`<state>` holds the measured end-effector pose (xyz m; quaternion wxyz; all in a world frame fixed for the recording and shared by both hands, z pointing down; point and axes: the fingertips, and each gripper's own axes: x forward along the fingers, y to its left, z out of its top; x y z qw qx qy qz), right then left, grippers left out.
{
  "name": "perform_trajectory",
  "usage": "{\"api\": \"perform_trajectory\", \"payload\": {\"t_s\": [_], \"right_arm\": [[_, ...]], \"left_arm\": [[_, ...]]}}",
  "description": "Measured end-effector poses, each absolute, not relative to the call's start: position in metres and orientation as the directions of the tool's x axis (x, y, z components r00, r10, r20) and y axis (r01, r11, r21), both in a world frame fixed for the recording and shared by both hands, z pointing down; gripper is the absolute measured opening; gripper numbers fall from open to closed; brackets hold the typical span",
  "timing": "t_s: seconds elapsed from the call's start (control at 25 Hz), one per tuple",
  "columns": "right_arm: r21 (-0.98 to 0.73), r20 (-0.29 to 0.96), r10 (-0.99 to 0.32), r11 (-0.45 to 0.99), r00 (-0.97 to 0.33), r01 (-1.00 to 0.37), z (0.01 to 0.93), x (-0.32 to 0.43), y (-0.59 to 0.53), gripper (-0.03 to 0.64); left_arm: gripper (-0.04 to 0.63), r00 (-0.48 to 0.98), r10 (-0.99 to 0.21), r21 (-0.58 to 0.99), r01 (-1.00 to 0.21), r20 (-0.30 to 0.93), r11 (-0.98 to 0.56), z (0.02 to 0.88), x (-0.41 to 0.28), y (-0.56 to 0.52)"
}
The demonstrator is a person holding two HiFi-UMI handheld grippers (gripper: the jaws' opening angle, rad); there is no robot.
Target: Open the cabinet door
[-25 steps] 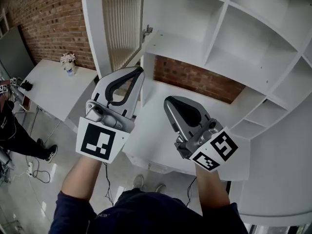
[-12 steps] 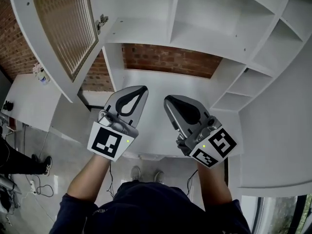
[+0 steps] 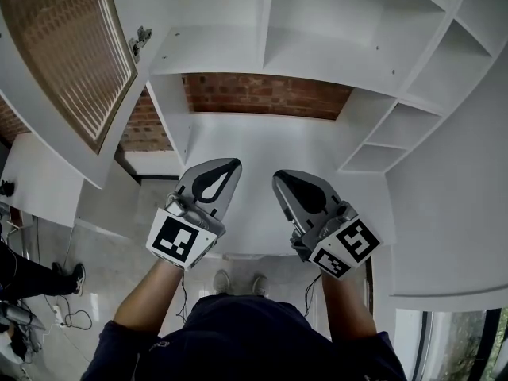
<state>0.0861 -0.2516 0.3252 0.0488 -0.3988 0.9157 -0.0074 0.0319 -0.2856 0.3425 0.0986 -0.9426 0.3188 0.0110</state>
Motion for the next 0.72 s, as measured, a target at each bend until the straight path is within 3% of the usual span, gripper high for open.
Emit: {"api": "perform_trajectory", "payload": {"t_s": [0.72], "right_arm": [[-0.076,-0.024,-0.758,0.651,-0.651,-0.755,0.357,0.094,-0.285,0.025]], "left_arm": [[0.008,0.815,-0.575,-0.166,-0.579,-0.078,-0.798,0.363,0.035,-0.313]]}}
